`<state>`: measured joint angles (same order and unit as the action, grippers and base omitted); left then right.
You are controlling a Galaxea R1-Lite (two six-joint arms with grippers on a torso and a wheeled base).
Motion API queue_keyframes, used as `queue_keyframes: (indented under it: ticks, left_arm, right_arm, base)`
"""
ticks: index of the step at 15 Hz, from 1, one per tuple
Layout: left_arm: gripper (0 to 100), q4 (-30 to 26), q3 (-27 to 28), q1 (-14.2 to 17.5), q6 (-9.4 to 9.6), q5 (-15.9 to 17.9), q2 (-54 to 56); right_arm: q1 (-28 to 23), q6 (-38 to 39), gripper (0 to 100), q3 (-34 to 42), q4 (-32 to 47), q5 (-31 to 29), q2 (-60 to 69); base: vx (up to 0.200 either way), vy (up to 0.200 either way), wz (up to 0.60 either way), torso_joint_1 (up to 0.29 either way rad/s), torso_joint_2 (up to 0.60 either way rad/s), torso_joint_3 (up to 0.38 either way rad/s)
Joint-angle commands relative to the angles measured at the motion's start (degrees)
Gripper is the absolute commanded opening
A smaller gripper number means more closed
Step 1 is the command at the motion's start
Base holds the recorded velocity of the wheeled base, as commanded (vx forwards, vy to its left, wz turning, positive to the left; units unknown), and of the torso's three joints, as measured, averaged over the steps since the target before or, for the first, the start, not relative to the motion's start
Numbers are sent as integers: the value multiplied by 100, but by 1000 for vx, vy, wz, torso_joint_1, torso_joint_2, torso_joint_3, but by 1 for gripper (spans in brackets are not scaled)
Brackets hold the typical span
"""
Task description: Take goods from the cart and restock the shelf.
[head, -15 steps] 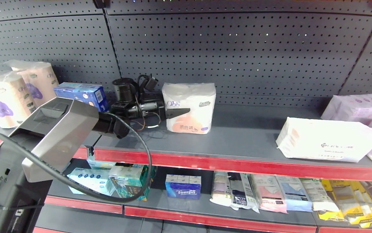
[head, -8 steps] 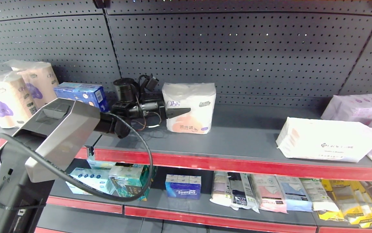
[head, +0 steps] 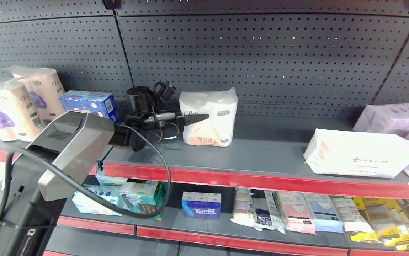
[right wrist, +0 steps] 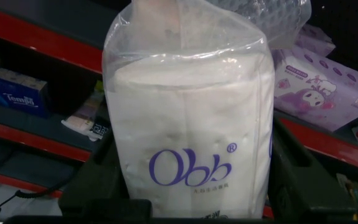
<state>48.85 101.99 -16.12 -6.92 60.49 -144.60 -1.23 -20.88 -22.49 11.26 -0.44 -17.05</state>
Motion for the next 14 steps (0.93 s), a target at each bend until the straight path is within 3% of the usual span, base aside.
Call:
queue_keyframes:
  ticks: [1,11,14]
  left_arm:
    - [0,-16,5,-6,-2,-2,-24]
    - [0,-24,-205,-6,-11,-2,354]
    - [0,-68,-346,-6,-99,-11,468]
  right_arm:
    - [0,-4,0,-1,-1,0,-26]
    - [0,5,0,26,-1,0,-52]
    - [0,5,0,34,-1,0,-61]
  base:
    - [0,0,0,0,0,0]
    - [0,0,0,0,0,0]
    - [0,0,0,0,0,0]
